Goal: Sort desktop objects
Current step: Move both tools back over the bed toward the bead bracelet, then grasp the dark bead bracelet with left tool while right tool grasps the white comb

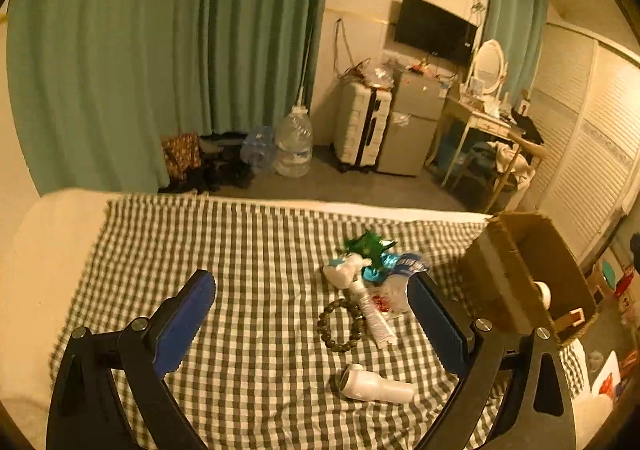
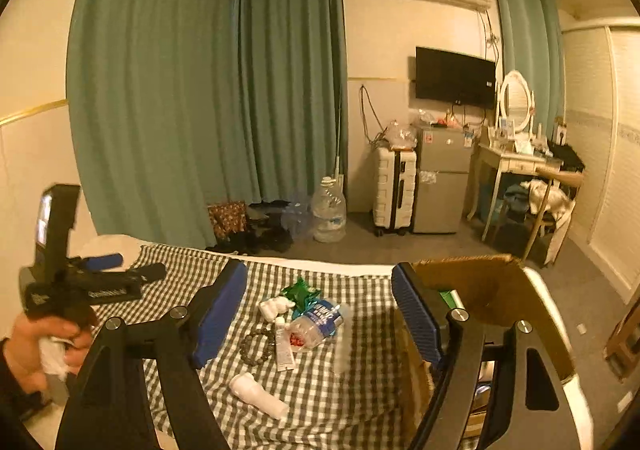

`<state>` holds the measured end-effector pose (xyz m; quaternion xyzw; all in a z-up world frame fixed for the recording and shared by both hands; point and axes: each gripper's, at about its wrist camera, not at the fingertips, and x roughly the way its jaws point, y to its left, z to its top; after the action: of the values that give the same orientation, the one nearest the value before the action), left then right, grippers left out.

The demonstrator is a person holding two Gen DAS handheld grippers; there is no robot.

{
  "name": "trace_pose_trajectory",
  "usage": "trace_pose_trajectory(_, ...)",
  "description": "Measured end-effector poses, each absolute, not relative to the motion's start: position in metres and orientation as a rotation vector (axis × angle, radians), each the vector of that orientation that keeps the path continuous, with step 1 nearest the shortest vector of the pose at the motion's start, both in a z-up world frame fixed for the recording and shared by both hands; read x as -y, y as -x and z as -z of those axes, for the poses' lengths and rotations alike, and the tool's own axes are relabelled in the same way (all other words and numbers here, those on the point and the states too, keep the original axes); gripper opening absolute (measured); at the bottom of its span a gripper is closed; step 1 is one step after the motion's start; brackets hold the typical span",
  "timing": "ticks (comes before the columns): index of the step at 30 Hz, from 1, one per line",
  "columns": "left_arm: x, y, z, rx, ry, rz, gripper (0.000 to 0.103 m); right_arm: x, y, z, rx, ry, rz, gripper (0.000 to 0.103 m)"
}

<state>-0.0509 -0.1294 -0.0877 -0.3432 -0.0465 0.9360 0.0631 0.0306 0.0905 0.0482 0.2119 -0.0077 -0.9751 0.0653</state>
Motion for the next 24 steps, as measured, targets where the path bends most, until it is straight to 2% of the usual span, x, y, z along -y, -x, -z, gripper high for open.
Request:
trace_pose_trajectory(12,0.127,0.1,0.188,0.147,1.225,-2.765,0.099,-0.082,0.041,0.051,-0.042,-0.852,2.822,0.075)
trace_pose_trajectory(18,0.107,0.127,0.234,0.003,1.31,-2.726,0.099,-0.095,0.074,0.112,0.012,-1.012,2.796,0.075)
trace_pose_trajectory(20,0.106,0.139,0.247,0.004,1.349,-2.71,0.099,-0.097,0.081,0.126,0.017,-1.059,2.793,0.072)
trace_pose_trajectory(24,0.102,0.151,0.271,0.022,1.404,-2.68,0.099,-0.096,0.099,0.153,0.017,-1.135,2.766,0.06)
